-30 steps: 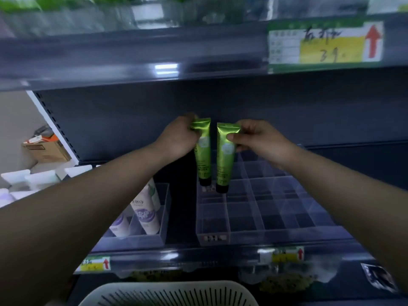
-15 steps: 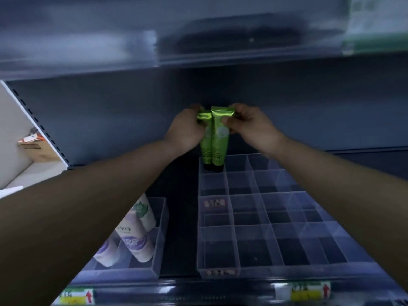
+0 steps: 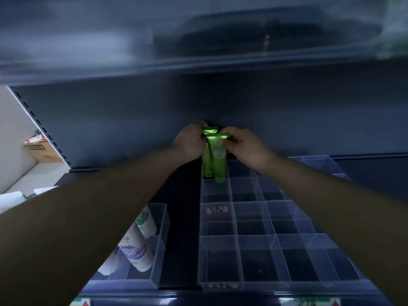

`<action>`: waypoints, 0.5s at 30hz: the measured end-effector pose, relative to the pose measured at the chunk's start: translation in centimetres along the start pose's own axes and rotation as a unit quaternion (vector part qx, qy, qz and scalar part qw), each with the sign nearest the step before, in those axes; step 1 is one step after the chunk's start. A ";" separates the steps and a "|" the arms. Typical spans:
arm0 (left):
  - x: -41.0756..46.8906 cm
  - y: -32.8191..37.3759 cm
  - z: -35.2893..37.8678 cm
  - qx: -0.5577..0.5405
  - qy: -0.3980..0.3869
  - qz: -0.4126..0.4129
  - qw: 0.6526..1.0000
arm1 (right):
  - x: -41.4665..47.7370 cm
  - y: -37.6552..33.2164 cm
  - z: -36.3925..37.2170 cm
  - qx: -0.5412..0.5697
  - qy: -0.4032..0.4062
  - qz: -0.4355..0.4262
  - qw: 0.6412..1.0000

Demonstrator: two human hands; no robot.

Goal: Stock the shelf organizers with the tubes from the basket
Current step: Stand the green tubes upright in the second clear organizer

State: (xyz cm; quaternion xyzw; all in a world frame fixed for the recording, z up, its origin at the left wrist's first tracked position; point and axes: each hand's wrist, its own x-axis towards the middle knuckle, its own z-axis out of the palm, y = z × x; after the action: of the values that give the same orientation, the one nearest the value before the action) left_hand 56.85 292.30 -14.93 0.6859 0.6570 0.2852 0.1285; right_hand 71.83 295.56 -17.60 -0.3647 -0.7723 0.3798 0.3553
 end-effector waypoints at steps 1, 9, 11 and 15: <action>0.0 -0.1 0.2 0.005 -0.001 -0.002 1.000 | 0.0 0.1 0.1 -0.007 0.000 0.003 1.000; -0.1 -0.7 0.6 0.006 -0.003 -0.021 1.000 | -0.3 0.2 0.5 -0.007 0.025 0.010 1.000; -0.1 -0.7 0.5 0.007 -0.004 -0.024 1.000 | -0.4 0.1 0.5 -0.019 0.032 0.010 0.999; -0.3 -0.7 0.2 0.004 -0.003 -0.019 1.000 | -0.4 -0.5 0.6 -0.020 0.036 0.010 0.999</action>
State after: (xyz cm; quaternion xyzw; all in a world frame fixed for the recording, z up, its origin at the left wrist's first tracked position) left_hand 56.42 292.09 -15.57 0.6747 0.6705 0.2782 0.1334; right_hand 71.40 294.78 -17.58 -0.3934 -0.7625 0.3544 0.3718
